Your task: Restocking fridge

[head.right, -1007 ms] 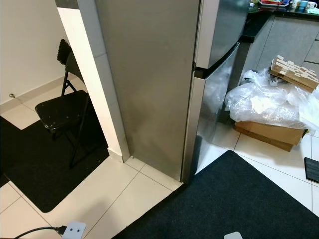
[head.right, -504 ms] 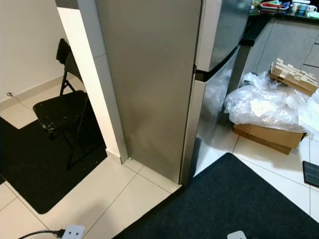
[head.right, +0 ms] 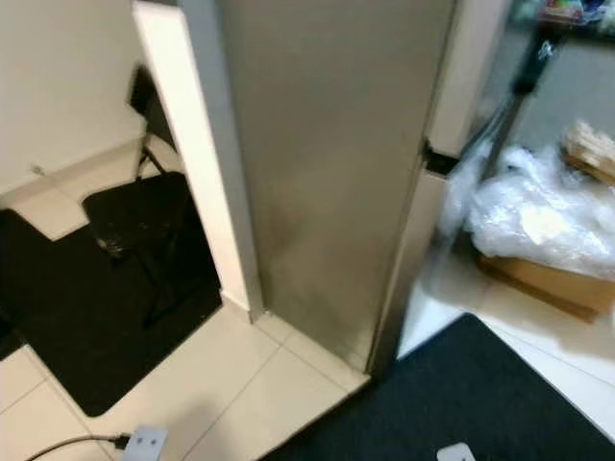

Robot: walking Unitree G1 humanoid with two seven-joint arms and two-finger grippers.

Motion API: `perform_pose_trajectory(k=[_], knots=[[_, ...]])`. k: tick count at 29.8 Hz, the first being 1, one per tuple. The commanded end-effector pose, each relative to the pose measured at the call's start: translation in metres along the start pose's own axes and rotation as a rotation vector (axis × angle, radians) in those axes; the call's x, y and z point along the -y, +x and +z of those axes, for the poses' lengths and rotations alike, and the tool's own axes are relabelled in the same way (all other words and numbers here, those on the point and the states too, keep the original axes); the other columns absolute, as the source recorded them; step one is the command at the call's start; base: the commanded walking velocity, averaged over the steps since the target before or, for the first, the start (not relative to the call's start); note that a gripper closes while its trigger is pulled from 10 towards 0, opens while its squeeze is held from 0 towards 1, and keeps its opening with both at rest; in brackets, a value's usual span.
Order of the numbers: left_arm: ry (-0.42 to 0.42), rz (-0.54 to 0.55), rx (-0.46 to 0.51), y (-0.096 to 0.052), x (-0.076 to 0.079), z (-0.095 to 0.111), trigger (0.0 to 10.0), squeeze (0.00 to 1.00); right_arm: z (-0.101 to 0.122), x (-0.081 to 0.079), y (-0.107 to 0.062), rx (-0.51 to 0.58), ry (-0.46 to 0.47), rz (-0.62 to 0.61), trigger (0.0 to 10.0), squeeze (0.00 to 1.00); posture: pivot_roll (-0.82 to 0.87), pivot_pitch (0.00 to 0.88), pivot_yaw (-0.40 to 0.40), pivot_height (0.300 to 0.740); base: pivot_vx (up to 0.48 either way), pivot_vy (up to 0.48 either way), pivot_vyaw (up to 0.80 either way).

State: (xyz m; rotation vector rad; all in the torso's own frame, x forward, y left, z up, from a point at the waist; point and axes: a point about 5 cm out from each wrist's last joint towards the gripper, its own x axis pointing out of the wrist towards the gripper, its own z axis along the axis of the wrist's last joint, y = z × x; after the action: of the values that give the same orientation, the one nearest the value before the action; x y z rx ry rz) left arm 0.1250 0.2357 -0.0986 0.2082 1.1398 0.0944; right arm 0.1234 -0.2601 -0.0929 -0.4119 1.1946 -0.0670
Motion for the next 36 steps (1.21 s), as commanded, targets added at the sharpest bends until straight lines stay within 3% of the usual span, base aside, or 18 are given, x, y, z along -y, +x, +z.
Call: perform_pose_trajectory(k=[1,14,36], knots=[[0.003,-0.008,-0.009,0.0,0.002,-0.0012,10.0,0.0,-0.0096,-0.005,-0.001,-0.028,0.008,0.011,10.0,0.0,0.05,0.0,-0.019,0.74,0.292,0.0,-0.78],[0.017,-0.013,-0.003,0.0003,0.0028,0.0007,10.0,0.0,-0.0118,-0.0067,-0.0013,-0.032,0.031,0.014,10.0,0.0,0.05,0.0,-0.012,0.74,0.286,0.0,-0.78],[0.019,-0.013,0.003,0.0004,0.0048,0.0017,10.0,0.0,-0.0121,-0.0053,-0.0014,-0.021,0.045,0.017,10.0,0.0,0.04,0.0,-0.006,0.74,0.047,0.0,0.0]])
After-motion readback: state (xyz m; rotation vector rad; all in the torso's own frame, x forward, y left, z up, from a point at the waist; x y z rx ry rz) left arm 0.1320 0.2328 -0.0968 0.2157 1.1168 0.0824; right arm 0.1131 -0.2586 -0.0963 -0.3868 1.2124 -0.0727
